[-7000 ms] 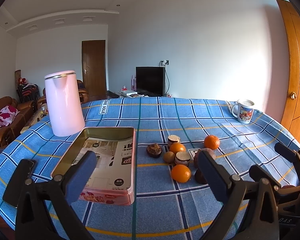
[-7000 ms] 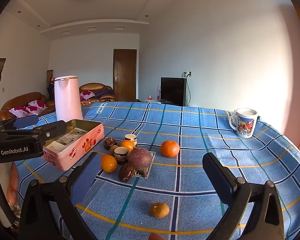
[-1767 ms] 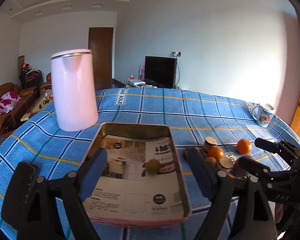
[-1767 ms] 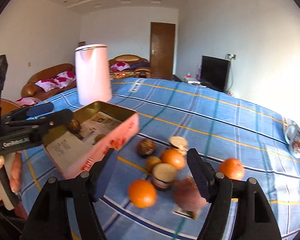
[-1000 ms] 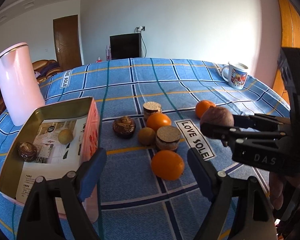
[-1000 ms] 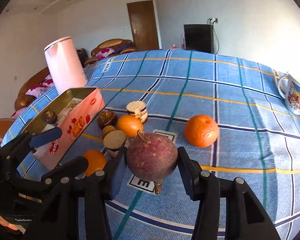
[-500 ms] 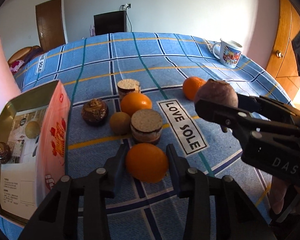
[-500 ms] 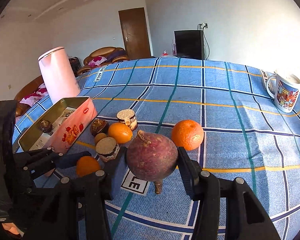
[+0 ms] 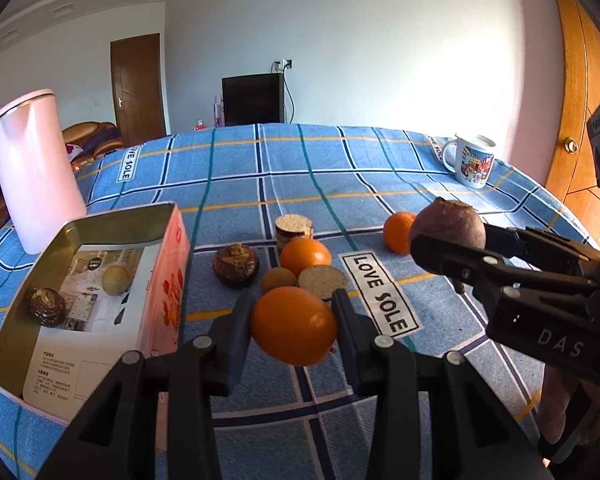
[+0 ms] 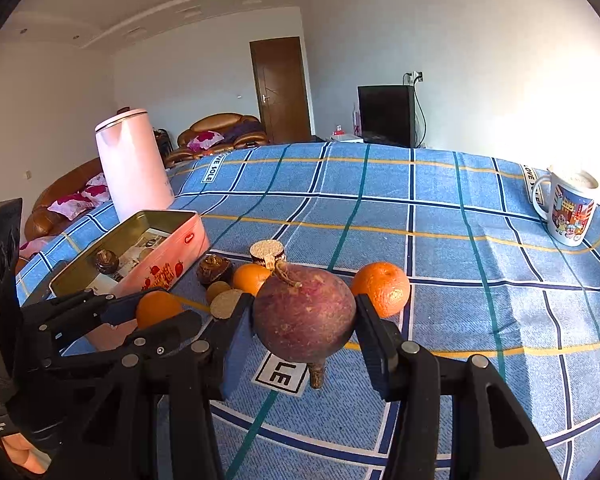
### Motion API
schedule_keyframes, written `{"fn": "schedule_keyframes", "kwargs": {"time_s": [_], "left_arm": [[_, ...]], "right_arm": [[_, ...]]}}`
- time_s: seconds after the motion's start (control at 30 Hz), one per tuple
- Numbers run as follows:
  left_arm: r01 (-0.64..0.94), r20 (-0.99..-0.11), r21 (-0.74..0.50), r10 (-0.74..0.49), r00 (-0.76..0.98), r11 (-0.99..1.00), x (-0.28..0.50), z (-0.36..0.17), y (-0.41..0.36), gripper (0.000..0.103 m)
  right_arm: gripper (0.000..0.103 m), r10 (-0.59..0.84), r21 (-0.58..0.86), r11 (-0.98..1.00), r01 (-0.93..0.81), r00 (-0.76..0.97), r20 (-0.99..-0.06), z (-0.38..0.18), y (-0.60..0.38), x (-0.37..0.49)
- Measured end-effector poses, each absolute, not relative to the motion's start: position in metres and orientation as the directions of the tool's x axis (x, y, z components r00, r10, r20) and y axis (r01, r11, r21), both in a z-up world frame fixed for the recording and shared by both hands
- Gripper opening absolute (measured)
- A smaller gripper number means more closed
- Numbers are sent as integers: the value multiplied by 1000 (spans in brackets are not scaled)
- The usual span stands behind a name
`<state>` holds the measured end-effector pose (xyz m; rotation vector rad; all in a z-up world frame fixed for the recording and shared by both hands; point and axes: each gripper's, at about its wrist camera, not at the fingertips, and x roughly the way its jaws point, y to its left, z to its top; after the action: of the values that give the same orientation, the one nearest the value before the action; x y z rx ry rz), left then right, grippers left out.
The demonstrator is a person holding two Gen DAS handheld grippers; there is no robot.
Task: Organize fruits
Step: 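Close left tool on the orange while right tool grasps the purple fruit, then carry the orange and purple fruit into the tin box and release both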
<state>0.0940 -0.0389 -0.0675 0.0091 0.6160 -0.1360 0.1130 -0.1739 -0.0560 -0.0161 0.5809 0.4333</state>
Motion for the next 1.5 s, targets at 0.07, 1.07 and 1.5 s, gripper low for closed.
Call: {"fn": "schedule_keyframes", "kwargs": {"time_s": [0.07,1.07,1.5], "left_arm": [[120,-563,-28,-115,818,992,93,-66,-38,41],[55,-411,43,-33,911,998,65,-56,-43,41],[12,-374,21,-3,927,1000,60,-46,-18,41]], "right_arm": [[52,397,100,908,-407,758,-518,-54,-175,109],[52,431,31,897,-440,859,-278,-32,-181,61],[52,442,8,890,-456,858,-263,-31,-170,62]]}}
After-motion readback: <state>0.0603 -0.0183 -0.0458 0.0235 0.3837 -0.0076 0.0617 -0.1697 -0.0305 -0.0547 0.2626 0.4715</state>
